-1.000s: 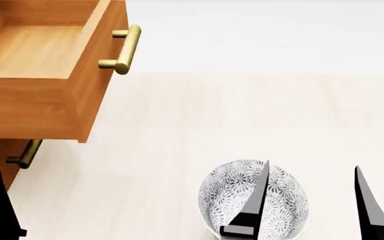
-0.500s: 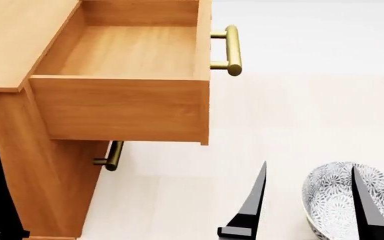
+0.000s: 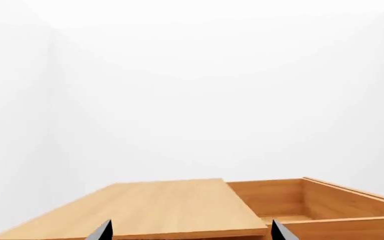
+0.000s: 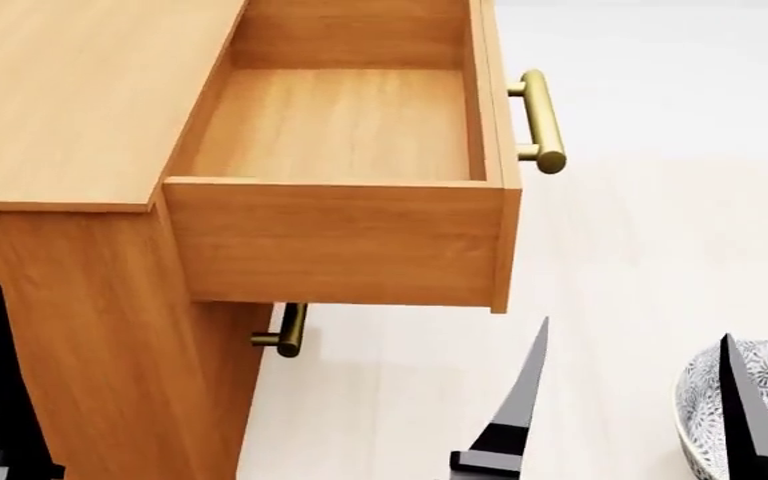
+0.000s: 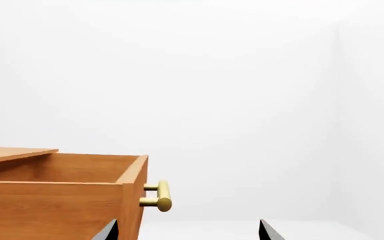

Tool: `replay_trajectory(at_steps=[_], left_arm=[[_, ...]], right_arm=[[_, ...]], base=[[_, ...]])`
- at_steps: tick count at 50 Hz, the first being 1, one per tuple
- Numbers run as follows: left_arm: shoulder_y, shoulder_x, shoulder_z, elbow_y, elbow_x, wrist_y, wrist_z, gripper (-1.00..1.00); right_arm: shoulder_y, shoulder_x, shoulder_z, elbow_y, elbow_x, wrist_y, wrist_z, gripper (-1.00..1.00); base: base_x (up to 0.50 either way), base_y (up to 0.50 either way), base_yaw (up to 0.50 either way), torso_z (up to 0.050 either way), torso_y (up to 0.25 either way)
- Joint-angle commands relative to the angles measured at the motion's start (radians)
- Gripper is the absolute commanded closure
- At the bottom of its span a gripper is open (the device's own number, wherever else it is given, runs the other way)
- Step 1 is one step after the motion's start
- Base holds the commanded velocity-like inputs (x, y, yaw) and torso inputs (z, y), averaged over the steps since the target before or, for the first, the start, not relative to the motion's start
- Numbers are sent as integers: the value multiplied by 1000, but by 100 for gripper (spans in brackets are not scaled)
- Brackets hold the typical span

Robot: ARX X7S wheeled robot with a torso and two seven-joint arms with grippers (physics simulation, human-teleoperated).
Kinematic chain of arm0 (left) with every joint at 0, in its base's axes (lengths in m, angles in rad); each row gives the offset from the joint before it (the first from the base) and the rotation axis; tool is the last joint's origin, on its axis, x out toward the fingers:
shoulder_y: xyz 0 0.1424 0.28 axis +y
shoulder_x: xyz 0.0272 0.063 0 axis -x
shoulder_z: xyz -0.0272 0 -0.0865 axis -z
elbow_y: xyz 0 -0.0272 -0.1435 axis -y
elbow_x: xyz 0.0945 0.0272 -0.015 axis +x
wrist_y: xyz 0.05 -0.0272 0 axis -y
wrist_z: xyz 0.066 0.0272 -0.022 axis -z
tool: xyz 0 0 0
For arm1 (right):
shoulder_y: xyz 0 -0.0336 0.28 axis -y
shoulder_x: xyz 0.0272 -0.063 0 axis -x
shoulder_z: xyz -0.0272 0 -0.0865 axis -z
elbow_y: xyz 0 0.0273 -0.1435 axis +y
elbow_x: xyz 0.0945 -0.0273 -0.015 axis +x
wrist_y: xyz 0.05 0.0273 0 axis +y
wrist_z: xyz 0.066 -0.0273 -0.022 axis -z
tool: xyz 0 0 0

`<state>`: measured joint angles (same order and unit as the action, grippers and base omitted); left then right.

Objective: Put the bowl on top of the cabinet.

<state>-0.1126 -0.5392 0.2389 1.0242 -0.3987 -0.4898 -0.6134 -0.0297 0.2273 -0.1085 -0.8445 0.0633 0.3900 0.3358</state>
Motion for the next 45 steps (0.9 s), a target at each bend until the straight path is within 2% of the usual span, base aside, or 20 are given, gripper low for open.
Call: replay_trajectory(at_steps=[1,16,28,34,38,40,41,43,45], left_arm=[[-6,-13,11,1,-18,0,-12,-100],[-47,-94,51,17,-98,19,-108,-100],[-71,-134,99,14,-102,37,-155,-100],[-75,-136,80,2,-181,50,-173,-100],[-75,-135,80,-2,-198,54,-182,-100],[-77,-135,85,-4,-200,53,-183,-100],[-78,-135,87,-7,-200,54,-183,-100],[-71,-138,91,-9,-198,57,-186,-100],[-71,-139,93,-12,-199,60,-186,-100]], right_arm=[[-3,6,8,-1,22,-14,12,-100],[3,22,4,-24,32,8,29,-100],[9,22,26,-26,92,45,34,-100],[59,57,31,-105,137,223,22,-100],[93,60,107,-128,232,318,10,-100],[127,63,186,-138,328,404,0,-100],[156,58,287,-138,428,466,-11,-100],[187,139,297,-161,444,554,-18,-100],[217,154,362,-173,506,651,-2,-100]], base=[[0,0,0,48,-4],[0,0,0,48,-5],[0,0,0,48,-4],[0,0,0,38,-3],[0,0,0,0,0],[0,0,0,0,0],[0,0,0,0,0],[0,0,0,0,0],[0,0,0,0,0]])
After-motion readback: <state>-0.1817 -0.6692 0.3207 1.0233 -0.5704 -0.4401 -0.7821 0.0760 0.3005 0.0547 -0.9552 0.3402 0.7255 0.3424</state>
